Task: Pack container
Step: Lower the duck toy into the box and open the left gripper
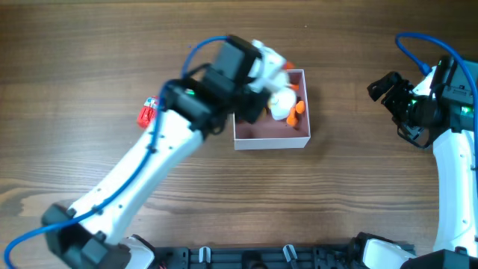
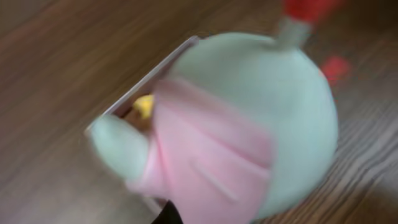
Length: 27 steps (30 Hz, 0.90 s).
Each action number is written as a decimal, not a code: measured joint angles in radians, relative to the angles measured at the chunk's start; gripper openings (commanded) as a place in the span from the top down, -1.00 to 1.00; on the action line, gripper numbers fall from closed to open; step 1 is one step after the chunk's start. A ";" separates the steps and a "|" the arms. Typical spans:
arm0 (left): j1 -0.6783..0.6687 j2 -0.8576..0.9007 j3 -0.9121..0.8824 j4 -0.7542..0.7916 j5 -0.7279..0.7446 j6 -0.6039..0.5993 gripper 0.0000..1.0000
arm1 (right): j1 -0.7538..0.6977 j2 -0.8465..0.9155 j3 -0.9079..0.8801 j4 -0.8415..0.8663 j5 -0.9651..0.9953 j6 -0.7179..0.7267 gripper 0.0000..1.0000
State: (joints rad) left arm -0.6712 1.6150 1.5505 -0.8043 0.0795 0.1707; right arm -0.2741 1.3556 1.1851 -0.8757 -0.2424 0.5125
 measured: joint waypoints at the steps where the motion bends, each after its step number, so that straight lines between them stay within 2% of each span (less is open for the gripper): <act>1: -0.032 0.037 0.000 0.034 0.000 0.041 0.92 | 0.000 0.000 0.000 0.000 0.000 0.000 -0.99; 5: -0.068 0.252 0.000 0.132 -0.002 0.179 0.92 | 0.000 0.000 0.000 0.000 0.000 0.000 -0.99; 8: -0.067 0.363 -0.003 0.159 -0.004 0.237 0.92 | 0.000 0.000 0.000 0.000 0.000 0.000 -0.99; 10: -0.067 0.388 -0.004 0.158 -0.004 0.255 0.78 | 0.000 0.000 0.000 0.000 0.000 0.000 -0.99; 13: -0.068 0.391 -0.004 0.154 -0.003 0.274 -0.04 | 0.000 0.000 0.000 0.000 0.000 0.000 -0.99; 14: -0.070 0.392 -0.004 0.146 -0.004 0.276 -0.86 | 0.000 0.000 0.000 0.000 0.000 0.000 -0.99; 15: -0.074 0.392 -0.004 0.127 -0.003 0.280 -1.00 | 0.000 0.000 0.000 0.000 0.000 0.000 -1.00; 17: -0.090 0.391 -0.004 0.114 -0.013 0.284 -1.00 | 0.000 0.000 0.000 0.000 0.000 0.000 -0.99; 23: -0.116 0.351 -0.004 0.114 -0.161 0.279 -1.00 | 0.000 0.000 0.000 0.000 0.000 0.000 -0.99; 27: -0.113 0.215 -0.004 0.099 -0.290 0.159 -1.00 | 0.000 0.000 0.000 0.000 0.000 0.000 -0.99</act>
State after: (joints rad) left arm -0.7841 1.8301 1.5467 -0.7055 -0.2100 0.3298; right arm -0.2741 1.3556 1.1851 -0.8761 -0.2424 0.5125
